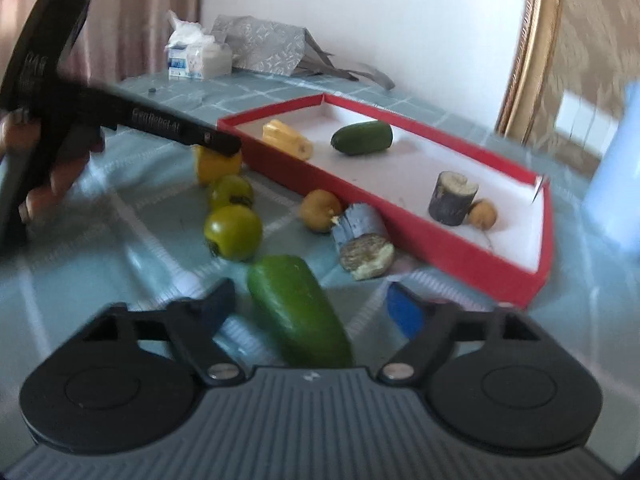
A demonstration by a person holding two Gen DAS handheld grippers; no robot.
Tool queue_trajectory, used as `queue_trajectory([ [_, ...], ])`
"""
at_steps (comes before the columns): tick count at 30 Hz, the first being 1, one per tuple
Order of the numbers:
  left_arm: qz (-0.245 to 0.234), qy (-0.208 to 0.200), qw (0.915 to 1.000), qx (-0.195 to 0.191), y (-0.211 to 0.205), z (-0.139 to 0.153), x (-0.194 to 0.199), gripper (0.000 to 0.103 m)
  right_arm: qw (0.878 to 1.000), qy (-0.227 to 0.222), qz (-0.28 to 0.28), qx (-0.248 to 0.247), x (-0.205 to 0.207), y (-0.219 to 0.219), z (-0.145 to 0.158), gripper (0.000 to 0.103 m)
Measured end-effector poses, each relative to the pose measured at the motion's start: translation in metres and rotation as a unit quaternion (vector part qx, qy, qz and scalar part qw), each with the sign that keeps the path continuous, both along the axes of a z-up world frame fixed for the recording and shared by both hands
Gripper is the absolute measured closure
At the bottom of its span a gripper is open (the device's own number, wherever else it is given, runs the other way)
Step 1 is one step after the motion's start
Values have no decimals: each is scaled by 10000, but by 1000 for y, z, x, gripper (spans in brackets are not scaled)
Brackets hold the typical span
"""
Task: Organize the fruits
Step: 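Grasp the green cucumber with the right tool while the left tool holds the yellow pepper, then lift the yellow pepper with the left tool and release it in the tray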
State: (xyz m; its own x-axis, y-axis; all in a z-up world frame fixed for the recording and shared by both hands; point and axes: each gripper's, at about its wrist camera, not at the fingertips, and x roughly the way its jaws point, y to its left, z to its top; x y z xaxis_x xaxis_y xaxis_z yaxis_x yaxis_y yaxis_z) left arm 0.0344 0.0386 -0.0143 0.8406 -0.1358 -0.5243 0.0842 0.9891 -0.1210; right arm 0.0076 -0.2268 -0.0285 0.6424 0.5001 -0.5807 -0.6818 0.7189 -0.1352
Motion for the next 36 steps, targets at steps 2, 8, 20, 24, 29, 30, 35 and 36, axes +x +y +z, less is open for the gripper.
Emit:
queue_trajectory([
  [2, -2, -6, 10000, 9, 0, 0, 0, 76, 9999, -38, 131, -30, 0, -2, 0, 20],
  [8, 3, -10, 10000, 18, -1, 0, 0, 76, 9997, -201, 156, 17, -5, -1, 1, 54],
  [20, -46, -177, 9998, -70, -1, 6, -2, 75, 9952, -5, -401, 892, 0, -12, 17, 71],
  [24, -34, -355, 9994, -26, -5, 11, -3, 75, 9892, -415, -919, 1061, 6, -14, 26, 71],
  [29, -99, -355, 9993, 64, -16, 19, 13, 75, 9815, -660, -1385, 1141, 13, -20, 21, 71],
  [30, -103, -388, 9991, 95, -20, 22, 18, 75, 9802, -684, -1463, 1145, 14, -22, 20, 71],
  [35, -238, -409, 9988, 154, -36, 28, 46, 75, 9729, -648, -1716, 1405, 19, -35, 19, 71],
  [36, -246, -405, 9987, 192, -39, 28, 53, 75, 9723, -652, -1747, 1410, 20, -36, 19, 71],
])
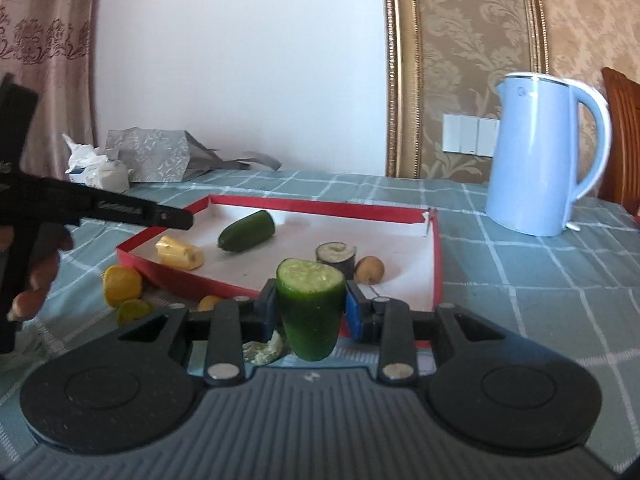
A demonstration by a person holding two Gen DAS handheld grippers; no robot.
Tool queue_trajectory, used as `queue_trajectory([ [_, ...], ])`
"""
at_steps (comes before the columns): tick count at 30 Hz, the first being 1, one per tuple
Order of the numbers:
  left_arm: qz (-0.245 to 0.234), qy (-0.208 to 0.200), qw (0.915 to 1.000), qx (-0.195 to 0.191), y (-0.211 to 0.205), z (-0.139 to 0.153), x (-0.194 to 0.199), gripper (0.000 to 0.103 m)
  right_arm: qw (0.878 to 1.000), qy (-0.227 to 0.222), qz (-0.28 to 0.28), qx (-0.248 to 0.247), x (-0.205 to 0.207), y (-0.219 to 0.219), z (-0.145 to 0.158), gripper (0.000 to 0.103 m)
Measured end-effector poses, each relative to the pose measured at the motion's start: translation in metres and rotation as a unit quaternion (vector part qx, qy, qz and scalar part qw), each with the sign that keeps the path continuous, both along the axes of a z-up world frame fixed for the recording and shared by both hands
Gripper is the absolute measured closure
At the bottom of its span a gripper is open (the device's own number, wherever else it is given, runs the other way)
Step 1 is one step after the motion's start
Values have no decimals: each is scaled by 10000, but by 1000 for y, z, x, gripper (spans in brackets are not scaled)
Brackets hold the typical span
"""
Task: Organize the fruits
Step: 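Lift the yellow pepper with the left tool and release it in the tray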
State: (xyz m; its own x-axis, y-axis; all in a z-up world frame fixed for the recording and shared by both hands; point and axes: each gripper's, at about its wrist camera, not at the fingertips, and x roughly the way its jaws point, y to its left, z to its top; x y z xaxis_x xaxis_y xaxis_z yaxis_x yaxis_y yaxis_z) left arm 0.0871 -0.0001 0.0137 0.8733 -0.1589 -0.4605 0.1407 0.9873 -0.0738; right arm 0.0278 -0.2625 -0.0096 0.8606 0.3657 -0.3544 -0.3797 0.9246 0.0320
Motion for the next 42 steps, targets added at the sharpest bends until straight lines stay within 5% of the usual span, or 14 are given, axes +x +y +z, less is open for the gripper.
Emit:
queue_trajectory([
  [6, 123, 169, 9997, 87, 0, -4, 28, 76, 9999, 57, -5, 93, 1, -3, -3, 71],
  [15, -604, 57, 9979, 228, 43, -1, -48, 75, 9997, 110, 75, 188, 0, -4, -3, 71],
  [22, -480, 435, 9975, 299, 44, -25, -50, 74, 9997, 140, 134, 125, -2, 1, -5, 71],
  [25, -542, 527, 9970, 190, 44, -27, -49, 39, 9997, 189, 143, 109, 0, 2, -6, 71],
  [27, -484, 387, 9979, 160, 40, -26, -52, 31, 9997, 185, 148, 104, 0, 2, -7, 71],
  [30, -485, 333, 9970, 504, 29, -30, -52, 31, 9996, 179, 169, 105, -1, 2, -6, 71],
  [32, -439, 453, 9949, 788, 21, -36, -50, 51, 9996, 183, 182, 103, -1, 2, -6, 71],
  [34, -296, 479, 9931, 1030, 18, -41, -51, 59, 9996, 186, 192, 110, -1, 2, -6, 71],
  [38, -227, 518, 9964, 633, 28, -38, -51, 61, 9996, 152, 200, 132, -2, 2, -5, 71],
  [42, -228, 222, 9974, 641, 27, -32, -60, 62, 9996, 130, 168, 174, -2, 0, -5, 71],
])
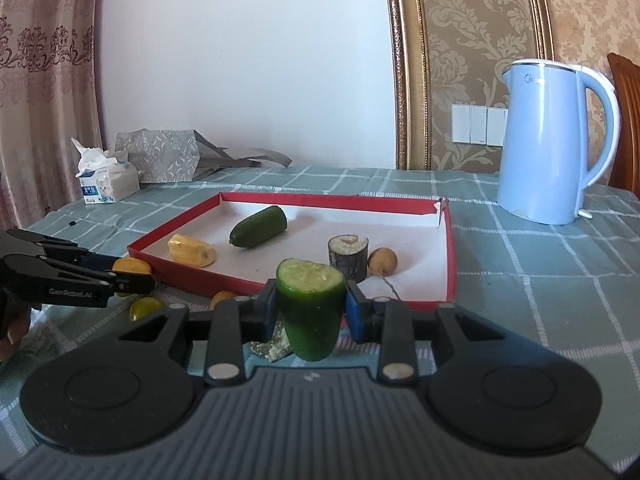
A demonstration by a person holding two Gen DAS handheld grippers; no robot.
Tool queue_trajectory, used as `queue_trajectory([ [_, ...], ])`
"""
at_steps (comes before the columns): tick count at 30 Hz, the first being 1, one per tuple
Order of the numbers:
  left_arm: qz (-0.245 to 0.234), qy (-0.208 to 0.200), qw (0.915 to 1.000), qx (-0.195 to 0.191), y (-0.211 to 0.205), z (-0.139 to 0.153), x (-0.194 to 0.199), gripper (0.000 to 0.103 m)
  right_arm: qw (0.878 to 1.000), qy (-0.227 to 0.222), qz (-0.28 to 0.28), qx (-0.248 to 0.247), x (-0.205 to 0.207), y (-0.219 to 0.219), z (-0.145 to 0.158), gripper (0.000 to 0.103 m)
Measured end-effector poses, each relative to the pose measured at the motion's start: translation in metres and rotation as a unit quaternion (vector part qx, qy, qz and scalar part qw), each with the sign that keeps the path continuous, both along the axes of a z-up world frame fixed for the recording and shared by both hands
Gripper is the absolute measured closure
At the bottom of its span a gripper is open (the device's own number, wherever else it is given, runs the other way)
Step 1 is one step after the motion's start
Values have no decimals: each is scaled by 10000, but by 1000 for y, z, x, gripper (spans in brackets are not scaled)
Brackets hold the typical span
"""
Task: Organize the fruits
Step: 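Lift the yellow pepper with the left tool and release it in the tray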
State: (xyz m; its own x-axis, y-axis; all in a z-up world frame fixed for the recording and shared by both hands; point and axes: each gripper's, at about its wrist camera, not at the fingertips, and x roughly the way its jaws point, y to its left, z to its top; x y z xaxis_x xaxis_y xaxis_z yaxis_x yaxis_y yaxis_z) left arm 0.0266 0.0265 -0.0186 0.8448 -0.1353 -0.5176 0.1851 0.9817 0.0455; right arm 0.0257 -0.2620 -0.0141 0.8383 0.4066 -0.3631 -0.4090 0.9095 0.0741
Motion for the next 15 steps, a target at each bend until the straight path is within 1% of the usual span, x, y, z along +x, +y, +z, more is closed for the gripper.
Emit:
queue_trajectory([
  [2, -28, -230, 9997, 105, -6, 5, -8, 62, 10000, -6, -11, 6, 0, 0, 0, 71],
  [4, -90, -438, 9989, 101, -9, 12, -13, 62, 10000, -5, -4, 10, 0, 0, 0, 71],
  [7, -66, -540, 9985, 88, -12, 25, -1, 61, 10000, 7, 9, -13, 0, 1, -1, 71],
  [11, 142, -456, 9988, -123, -9, 37, 37, 61, 10000, 4, 1, -26, -1, 1, 0, 71],
  [13, 235, -339, 9989, -222, -7, 39, 61, 61, 10000, 15, -5, -29, 0, 1, -1, 71],
  [15, 341, -238, 9988, -241, -7, 37, 79, 61, 10000, 15, -7, -45, 0, 2, -1, 71],
])
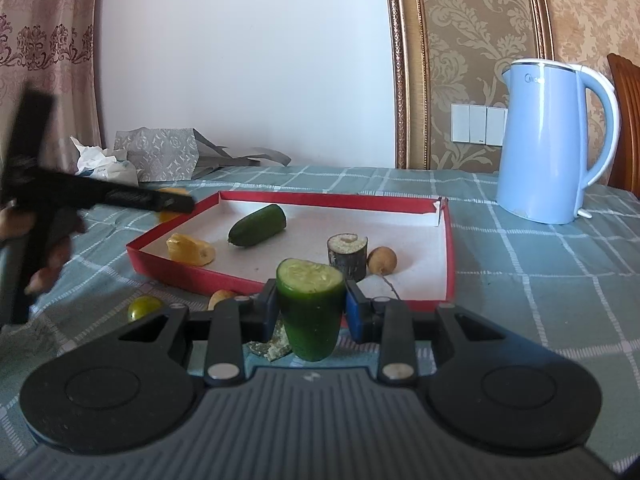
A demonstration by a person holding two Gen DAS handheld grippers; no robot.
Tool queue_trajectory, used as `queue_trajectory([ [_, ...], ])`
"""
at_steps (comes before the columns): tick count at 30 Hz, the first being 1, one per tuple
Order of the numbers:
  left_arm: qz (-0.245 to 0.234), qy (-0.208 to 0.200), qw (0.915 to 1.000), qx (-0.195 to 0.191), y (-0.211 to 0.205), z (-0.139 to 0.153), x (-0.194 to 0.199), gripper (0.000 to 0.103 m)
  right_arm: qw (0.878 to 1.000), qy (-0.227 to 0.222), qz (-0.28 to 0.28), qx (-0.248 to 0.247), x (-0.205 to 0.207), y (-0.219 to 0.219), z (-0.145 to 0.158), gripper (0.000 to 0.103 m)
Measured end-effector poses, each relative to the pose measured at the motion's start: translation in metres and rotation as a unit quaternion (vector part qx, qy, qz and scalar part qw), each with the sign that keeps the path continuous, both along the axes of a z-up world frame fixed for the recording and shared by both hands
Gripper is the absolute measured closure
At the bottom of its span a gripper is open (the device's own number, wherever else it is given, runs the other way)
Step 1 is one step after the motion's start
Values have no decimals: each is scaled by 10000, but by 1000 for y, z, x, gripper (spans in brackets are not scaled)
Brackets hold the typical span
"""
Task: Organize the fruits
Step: 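Lift the yellow pepper with the left tool and release it in the tray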
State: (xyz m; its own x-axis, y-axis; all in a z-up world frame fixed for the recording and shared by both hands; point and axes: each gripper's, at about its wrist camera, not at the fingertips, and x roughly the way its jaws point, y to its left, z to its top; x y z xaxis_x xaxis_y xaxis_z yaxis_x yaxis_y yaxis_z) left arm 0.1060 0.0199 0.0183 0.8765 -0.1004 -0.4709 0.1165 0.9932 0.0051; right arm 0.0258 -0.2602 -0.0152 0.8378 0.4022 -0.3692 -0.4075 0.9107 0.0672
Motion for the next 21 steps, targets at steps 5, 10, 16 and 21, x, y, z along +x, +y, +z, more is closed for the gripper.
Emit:
queue_trajectory([
  [5, 179, 294, 9994, -25, -1, -14, 37, 60, 10000, 14, -6, -37, 1, 0, -1, 71],
  [10, 263, 480, 9985, 67, -4, -27, 55, 59, 9999, 61, 2, -81, 3, 2, -2, 71],
  [16, 360, 298, 9988, 127, -4, -26, 51, 40, 9999, 84, -2, -102, 4, 2, -3, 71],
  [21, 367, -67, 9992, 144, -4, -16, 36, 21, 9999, 81, -19, -106, 4, 2, -3, 71],
])
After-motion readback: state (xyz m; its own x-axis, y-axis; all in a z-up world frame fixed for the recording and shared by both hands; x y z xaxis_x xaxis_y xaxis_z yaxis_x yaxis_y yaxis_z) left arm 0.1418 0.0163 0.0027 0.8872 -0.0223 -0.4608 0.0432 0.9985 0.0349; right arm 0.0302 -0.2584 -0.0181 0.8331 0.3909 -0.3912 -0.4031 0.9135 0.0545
